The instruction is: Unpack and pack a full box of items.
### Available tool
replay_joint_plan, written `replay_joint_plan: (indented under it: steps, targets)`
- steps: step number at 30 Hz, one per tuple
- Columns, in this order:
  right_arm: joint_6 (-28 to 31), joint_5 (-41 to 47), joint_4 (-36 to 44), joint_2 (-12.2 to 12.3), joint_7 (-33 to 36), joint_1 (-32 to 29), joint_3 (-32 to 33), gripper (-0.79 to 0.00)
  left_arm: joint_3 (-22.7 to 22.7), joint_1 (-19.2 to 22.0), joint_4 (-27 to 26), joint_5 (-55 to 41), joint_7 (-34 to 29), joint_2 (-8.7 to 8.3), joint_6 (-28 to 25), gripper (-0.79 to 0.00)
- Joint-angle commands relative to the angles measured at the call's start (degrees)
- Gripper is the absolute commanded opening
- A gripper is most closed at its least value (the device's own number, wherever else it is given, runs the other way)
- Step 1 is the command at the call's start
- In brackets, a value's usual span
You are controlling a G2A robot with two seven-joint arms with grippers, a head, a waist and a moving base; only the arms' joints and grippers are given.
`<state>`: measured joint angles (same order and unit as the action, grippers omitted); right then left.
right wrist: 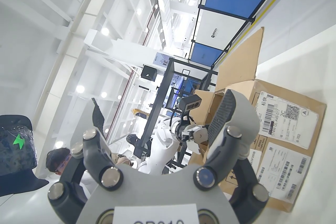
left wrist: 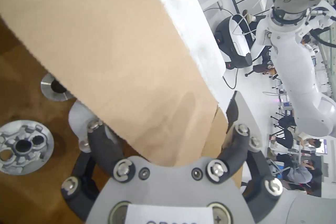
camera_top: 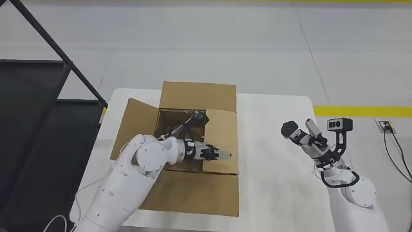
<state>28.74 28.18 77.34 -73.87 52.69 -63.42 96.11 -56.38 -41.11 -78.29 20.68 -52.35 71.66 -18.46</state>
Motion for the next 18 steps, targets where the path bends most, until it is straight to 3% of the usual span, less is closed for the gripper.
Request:
replay_joint_plan:
  steps: [1, 7, 10, 13, 18]
  targets:
    - [0.91, 0.98, 0.15, 0.07, -0.51, -0.53, 0.33, 0.0, -0.29, -1.54, -4.61, 1.54, 1.12, -0.25, 0.63, 0.0]
    - [4.35, 4.31, 0.74, 0.32, -4.65, -3.12, 2.87, 0.0, 0.45, -6.52, -18.5, 9.3, 4.66, -0.8, 3.3, 0.0]
    - [6.24, 4.65, 1.1, 0.38, -9.16, -4.96, 4.64, 0.0, 2.87, -7.36, -21.29, 16.03, 8.12, -0.52, 5.5, 0.0]
    - [8.09, 4.14, 2.04, 0.34, -14.08, -7.26, 6.09, 0.0, 6.96, -6.14, -20.08, 20.71, 10.67, 0.42, 7.88, 0.0]
    - [11.26, 5.13, 4.45, 0.23, -18.98, -12.02, 8.21, 0.0, 14.42, -1.41, -12.76, 23.81, 14.62, 3.2, 12.01, 0.0]
